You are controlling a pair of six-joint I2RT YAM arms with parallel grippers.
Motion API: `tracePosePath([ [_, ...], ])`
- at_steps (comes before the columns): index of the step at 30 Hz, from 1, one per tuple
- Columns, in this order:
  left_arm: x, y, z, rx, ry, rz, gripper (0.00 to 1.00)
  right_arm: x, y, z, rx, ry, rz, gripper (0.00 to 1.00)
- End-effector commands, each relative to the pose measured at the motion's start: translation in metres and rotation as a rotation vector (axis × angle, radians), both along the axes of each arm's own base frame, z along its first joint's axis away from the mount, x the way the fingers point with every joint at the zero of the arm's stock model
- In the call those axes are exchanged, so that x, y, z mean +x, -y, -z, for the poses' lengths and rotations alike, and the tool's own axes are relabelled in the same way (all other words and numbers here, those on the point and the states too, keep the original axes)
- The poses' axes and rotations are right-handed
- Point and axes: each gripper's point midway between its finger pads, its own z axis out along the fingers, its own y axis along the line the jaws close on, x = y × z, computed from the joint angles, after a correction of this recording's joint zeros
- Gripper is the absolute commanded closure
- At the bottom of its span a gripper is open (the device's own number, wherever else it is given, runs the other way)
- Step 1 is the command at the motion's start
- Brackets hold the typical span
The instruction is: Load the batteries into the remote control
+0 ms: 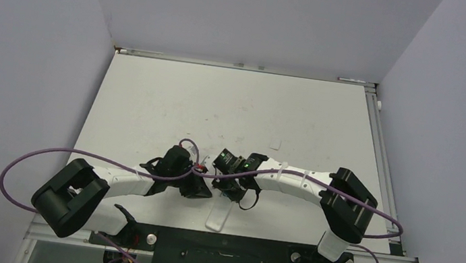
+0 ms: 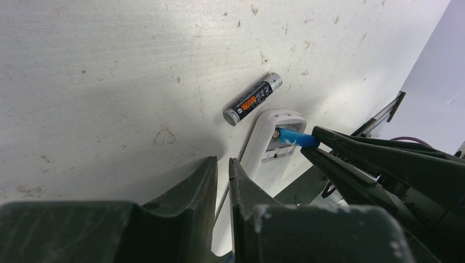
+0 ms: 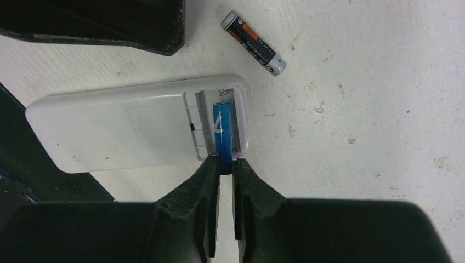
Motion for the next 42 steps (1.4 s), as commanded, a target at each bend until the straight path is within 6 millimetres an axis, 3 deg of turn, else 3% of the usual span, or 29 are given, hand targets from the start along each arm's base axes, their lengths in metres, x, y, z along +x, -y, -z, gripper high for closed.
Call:
tracePosePath([
  [1,0.013,0.016,-0.017,-0.054,0.053,0.014,0.89,0.008,-0.017,-0.011,0.044,0.033,0.014,0.92],
  [42,0.007,0.024,-0.018,-0.073,0.047,0.034,0.89,0.021,-0.022,-0.004,0.043,0.069,0.112,0.91],
])
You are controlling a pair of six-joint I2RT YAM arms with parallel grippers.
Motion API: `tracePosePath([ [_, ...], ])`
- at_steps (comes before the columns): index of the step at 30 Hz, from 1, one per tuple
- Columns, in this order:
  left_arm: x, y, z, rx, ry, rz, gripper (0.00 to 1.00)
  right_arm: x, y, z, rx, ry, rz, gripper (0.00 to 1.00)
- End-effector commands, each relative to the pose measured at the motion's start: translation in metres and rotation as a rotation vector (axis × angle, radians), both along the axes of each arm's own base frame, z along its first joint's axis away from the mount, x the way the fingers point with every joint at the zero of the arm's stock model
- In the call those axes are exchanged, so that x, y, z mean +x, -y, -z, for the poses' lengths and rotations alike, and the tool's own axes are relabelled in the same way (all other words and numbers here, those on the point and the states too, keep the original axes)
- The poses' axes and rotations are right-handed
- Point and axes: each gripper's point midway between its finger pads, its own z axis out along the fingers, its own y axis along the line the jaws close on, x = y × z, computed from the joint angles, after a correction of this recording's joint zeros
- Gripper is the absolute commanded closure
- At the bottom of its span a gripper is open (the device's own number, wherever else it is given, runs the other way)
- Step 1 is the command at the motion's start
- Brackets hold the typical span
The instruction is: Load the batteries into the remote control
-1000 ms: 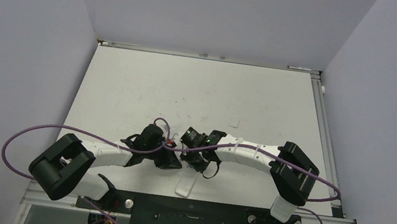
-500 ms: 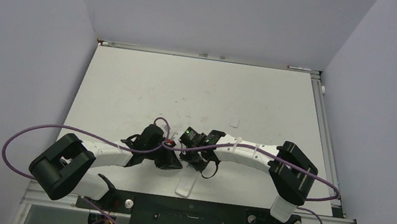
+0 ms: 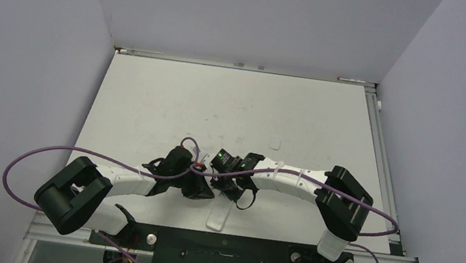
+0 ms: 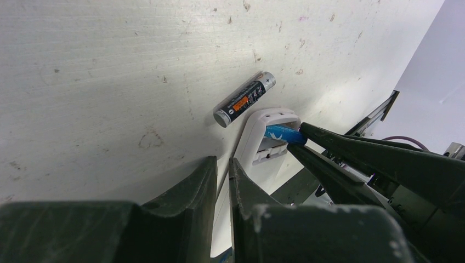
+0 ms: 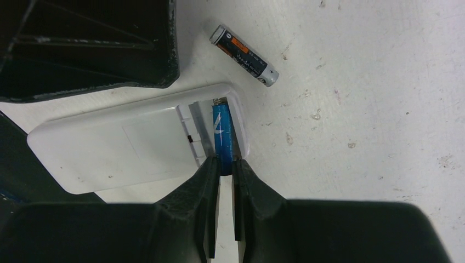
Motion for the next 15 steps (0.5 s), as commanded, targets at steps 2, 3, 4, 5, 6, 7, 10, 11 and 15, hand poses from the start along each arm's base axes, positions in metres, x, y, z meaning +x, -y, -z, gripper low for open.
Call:
tracePosePath([
  [2,0.0085,0.0153,-0.0169,-0.054,0.065,0.037,0.89,0.0163,-0.0181,-0.0067,0.051,0.066,0.048,0.91],
  [3,0.0083,0.0155,-0.0167,-0.053,0.064,0.037,0.89,0.0166,-0.0184,-0.0065,0.051,0.067,0.049,0.9],
  [4,0.0076,0.0156,-0.0164,-0.054,0.063,0.037,0.89,0.0171,-0.0191,-0.0068,0.053,0.069,0.051,0.9],
  [5,0.0076,0.0156,-0.0162,-0.053,0.063,0.037,0.89,0.0175,-0.0192,-0.0069,0.054,0.07,0.053,0.9],
  [6,0.0074,0.016,-0.0162,-0.054,0.063,0.038,0.89,0.018,-0.0191,-0.0067,0.054,0.072,0.055,0.9],
  [7,0.0072,0.0158,-0.016,-0.053,0.062,0.038,0.89,0.0184,-0.0187,-0.0065,0.053,0.074,0.057,0.91],
  [10,0.0069,0.0153,-0.0152,-0.051,0.06,0.038,0.89,0.019,-0.0178,-0.0066,0.05,0.076,0.061,0.91],
  [11,0.0066,0.0154,-0.0151,-0.051,0.06,0.038,0.89,0.0186,-0.0174,-0.0062,0.05,0.075,0.062,0.91],
  [15,0.007,0.0162,-0.0152,-0.051,0.06,0.04,0.89,0.0185,-0.0161,-0.0069,0.051,0.078,0.065,0.91],
])
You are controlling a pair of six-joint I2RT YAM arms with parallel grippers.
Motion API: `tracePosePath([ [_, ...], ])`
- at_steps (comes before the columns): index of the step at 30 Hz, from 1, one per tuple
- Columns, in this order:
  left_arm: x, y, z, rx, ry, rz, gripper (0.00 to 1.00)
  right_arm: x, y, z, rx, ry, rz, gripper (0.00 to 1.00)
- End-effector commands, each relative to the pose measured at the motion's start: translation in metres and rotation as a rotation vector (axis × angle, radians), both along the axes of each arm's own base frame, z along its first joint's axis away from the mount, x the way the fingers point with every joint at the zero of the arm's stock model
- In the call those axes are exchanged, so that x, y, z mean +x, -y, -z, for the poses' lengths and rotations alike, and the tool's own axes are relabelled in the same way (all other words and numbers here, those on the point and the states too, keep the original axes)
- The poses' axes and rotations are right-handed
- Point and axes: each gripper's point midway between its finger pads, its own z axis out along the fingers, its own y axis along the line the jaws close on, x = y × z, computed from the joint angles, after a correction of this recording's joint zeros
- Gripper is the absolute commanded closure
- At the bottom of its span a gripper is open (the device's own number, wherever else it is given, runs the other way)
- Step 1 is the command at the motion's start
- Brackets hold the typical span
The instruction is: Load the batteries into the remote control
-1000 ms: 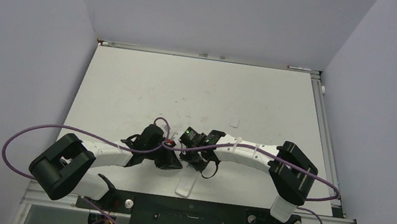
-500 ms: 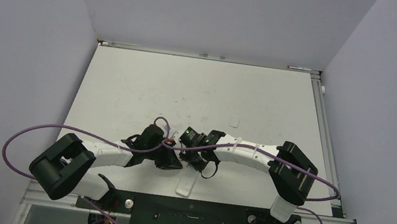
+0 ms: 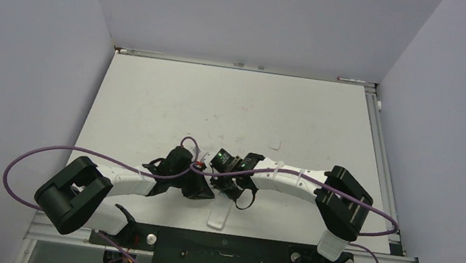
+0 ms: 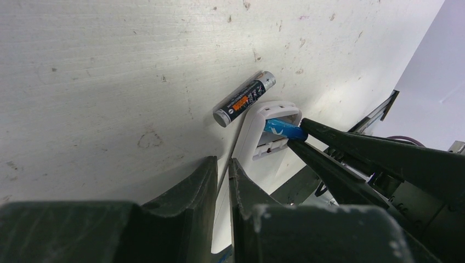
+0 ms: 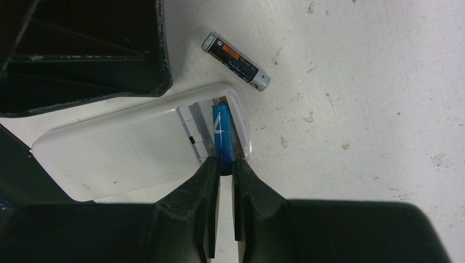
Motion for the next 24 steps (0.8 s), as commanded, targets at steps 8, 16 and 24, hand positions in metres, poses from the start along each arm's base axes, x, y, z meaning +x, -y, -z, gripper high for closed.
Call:
tracePosePath([
  [8,0.0076,0.0161,-0.0151,-0.05,0.061,0.04,0.89,0.015,-0.0145,-0.0042,0.043,0.063,0.052,0.88],
  [16,0.0076,0.016,-0.0148,-0.046,0.06,0.041,0.89,0.0172,-0.0144,-0.0051,0.044,0.075,0.057,0.79],
  [24,0.0078,0.0163,-0.0148,-0.046,0.059,0.04,0.89,0.0194,-0.0165,-0.0118,0.058,0.086,0.063,0.73],
])
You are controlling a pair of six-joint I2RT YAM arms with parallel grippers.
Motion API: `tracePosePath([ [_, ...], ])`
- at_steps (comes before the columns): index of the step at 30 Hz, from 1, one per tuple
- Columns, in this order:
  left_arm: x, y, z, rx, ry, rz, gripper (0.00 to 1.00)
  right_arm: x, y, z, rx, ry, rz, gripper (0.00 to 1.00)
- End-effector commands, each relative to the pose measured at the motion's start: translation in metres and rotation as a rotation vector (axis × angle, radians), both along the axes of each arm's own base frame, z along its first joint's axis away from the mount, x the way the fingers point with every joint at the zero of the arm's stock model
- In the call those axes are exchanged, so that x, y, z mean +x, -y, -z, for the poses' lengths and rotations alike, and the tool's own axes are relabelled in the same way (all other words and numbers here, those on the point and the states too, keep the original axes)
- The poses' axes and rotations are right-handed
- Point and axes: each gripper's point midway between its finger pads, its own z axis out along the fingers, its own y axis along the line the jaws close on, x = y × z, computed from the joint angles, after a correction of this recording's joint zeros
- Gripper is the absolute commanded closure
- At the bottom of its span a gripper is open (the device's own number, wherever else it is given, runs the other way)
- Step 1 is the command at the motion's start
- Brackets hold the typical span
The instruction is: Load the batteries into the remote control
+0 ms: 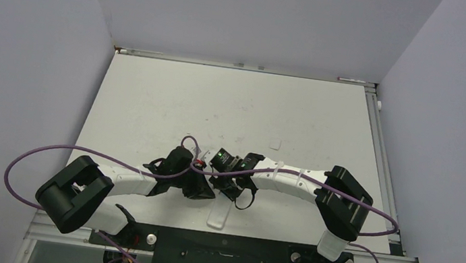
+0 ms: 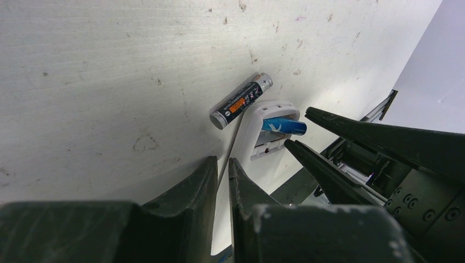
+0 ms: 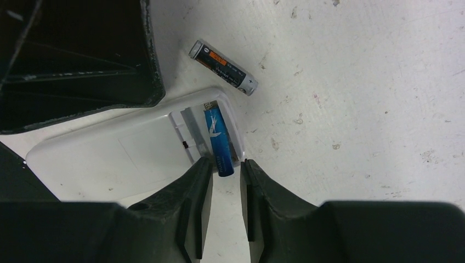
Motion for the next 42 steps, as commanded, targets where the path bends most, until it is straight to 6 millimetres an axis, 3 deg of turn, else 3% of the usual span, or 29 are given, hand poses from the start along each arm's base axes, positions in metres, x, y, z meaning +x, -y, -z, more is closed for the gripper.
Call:
tracePosePath([
  [1,0.007,0.014,-0.015,-0.041,0.057,0.038,0.89,0.014,-0.017,-0.013,0.064,0.063,0.036,0.73],
  [10,0.006,0.014,-0.014,-0.039,0.053,0.033,0.89,0.013,-0.02,-0.035,0.144,0.076,0.08,0.67],
  [19,0.0,0.012,-0.01,-0.027,0.039,0.022,0.89,0.015,-0.006,-0.055,0.241,0.092,0.212,0.66],
  [36,-0.021,0.007,-0.006,-0.022,0.024,-0.005,0.93,0.025,0.018,-0.046,0.298,0.084,0.426,0.66],
  [42,-0.031,0.014,-0.009,-0.045,0.026,0.018,0.94,0.024,0.022,-0.045,0.313,0.077,0.447,0.66],
])
